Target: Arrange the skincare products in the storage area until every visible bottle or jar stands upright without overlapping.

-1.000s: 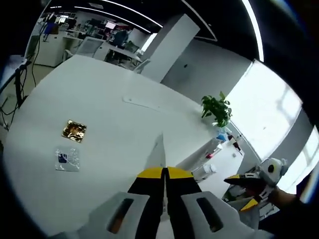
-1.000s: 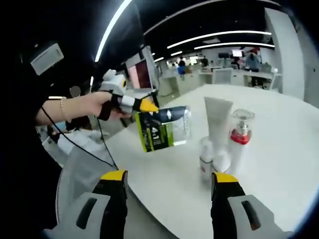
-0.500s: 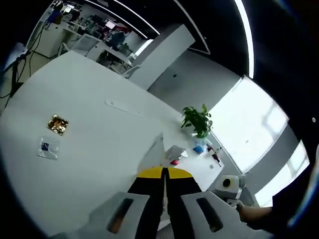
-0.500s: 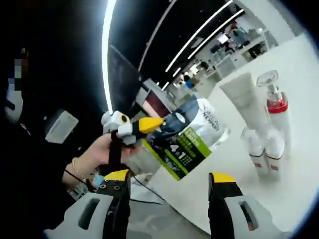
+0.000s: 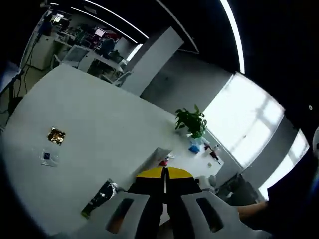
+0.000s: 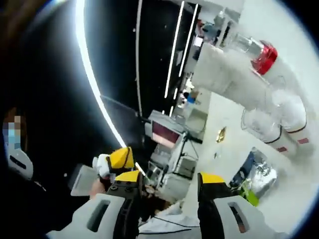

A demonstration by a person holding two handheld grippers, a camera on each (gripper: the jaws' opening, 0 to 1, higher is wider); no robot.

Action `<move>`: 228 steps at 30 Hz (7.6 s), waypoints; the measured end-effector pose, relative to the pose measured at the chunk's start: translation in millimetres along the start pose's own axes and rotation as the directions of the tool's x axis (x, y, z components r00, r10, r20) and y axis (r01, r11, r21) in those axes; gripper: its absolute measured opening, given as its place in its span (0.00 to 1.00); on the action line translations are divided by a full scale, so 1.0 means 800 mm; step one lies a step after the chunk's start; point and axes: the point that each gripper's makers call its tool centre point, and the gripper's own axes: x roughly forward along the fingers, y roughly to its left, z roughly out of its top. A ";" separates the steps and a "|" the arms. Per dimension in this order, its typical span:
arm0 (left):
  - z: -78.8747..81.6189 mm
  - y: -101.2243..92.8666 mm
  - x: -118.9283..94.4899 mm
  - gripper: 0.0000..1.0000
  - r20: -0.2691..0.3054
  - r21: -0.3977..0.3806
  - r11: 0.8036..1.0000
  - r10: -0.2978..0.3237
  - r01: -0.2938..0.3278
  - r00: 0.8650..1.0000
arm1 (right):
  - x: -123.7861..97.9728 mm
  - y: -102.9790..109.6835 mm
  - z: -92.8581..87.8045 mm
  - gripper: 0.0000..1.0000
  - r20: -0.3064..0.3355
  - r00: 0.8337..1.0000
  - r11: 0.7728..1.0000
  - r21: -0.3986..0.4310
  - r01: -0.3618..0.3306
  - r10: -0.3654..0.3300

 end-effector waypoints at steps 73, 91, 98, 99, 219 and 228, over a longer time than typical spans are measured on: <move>-0.180 0.204 0.105 0.16 -0.581 0.639 0.769 0.481 0.001 0.656 | -0.164 -0.033 0.042 0.77 -0.089 0.868 0.714 -0.613 0.339 -0.489; -0.162 0.151 0.093 0.01 -0.554 0.575 0.817 0.343 0.050 0.759 | -0.157 -0.026 0.022 0.78 -0.155 0.877 0.722 -0.641 0.261 -0.454; -0.126 0.129 0.074 0.01 -0.516 0.575 0.817 0.324 0.040 0.793 | -0.150 -0.022 0.008 0.76 -0.207 0.869 0.722 -0.657 0.216 -0.448; -0.122 0.123 0.071 0.01 -0.513 0.575 0.817 0.320 0.042 0.797 | -0.149 -0.021 0.003 0.76 -0.224 0.865 0.721 -0.663 0.203 -0.449; -0.052 -0.061 0.015 0.01 -0.032 -0.217 0.892 -0.412 0.397 0.910 | -0.122 0.038 0.046 0.99 -0.088 0.916 0.574 -0.801 0.168 -0.391; -0.063 -0.028 0.038 0.01 -0.059 -0.295 0.896 -0.363 0.331 0.930 | -0.137 0.011 0.032 0.99 -0.076 0.885 0.558 -0.800 0.221 -0.460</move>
